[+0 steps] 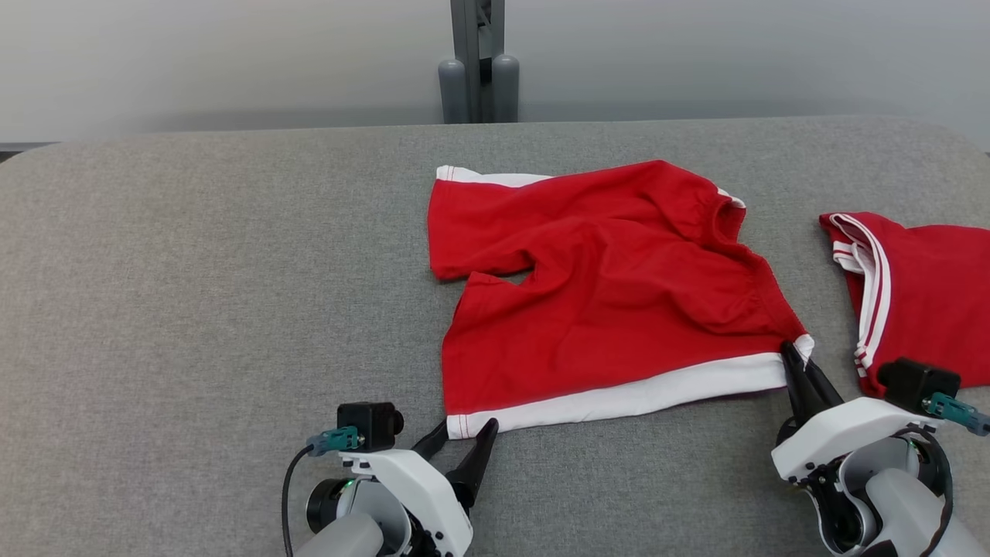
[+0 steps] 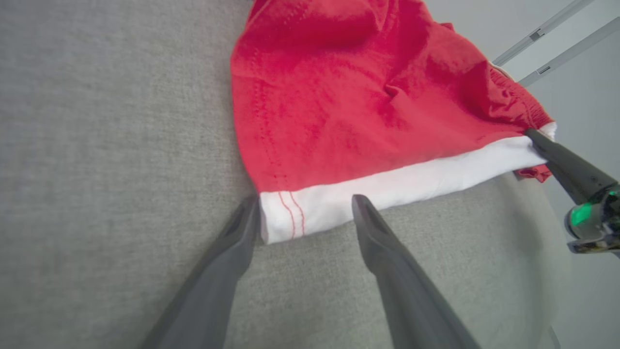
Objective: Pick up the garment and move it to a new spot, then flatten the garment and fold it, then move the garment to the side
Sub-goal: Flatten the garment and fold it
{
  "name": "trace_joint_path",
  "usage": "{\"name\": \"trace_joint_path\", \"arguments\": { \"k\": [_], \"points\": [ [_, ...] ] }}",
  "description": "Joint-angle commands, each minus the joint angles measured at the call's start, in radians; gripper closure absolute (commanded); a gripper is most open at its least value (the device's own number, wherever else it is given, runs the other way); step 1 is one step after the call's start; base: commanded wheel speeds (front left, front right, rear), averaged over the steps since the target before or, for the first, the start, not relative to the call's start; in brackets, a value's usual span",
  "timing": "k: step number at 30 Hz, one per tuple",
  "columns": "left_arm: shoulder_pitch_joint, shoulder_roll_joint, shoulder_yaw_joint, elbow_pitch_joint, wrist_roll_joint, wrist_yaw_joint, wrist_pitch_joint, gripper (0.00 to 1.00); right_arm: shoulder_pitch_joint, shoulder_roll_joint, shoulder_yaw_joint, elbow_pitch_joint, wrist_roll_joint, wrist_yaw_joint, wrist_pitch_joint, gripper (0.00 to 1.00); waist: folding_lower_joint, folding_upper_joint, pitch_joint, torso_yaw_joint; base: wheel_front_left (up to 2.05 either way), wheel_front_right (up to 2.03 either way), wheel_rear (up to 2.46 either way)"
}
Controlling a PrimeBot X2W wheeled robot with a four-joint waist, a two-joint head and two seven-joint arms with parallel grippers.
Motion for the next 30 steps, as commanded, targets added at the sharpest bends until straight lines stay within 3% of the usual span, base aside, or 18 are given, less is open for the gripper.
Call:
{"name": "trace_joint_path", "arguments": {
  "k": [1,2,8,15,25,30],
  "points": [
    [0.006,0.0,-0.019,0.019,-0.015,0.004,0.006,0.61,-0.01,-0.008,0.001,-0.001,-0.005,0.001,0.0,1.0,0.0,0.0,0.002,-0.001,0.0,0.0,0.0],
    [0.003,0.0,-0.025,0.022,-0.019,0.005,0.001,1.0,-0.01,-0.009,0.002,-0.001,-0.006,0.001,0.0,1.0,0.0,0.0,0.002,-0.002,0.0,0.0,0.0],
    [-0.025,0.002,-0.044,0.049,-0.028,0.008,-0.043,1.0,-0.001,-0.013,0.0,-0.013,-0.007,0.001,0.0,1.0,0.0,0.0,-0.007,0.002,0.0,0.0,0.0],
    [-0.029,0.005,0.016,0.024,-0.084,-0.032,-0.085,1.0,0.023,-0.008,-0.007,-0.045,-0.004,0.001,0.0,1.0,0.0,0.0,-0.079,0.009,0.0,0.0,0.0],
    [-0.126,0.091,0.111,-0.106,-0.113,-0.046,-0.073,1.0,-0.079,-0.006,0.049,-0.139,0.132,0.001,0.03,1.0,0.0,0.0,-0.179,-0.004,0.0,0.0,0.0],
    [-0.207,0.126,0.161,-0.216,-0.145,-0.016,-0.034,1.0,-0.174,-0.029,0.054,-0.164,0.193,0.001,0.067,1.0,0.0,0.0,-0.208,-0.007,0.0,0.0,0.0]
  ]
}}
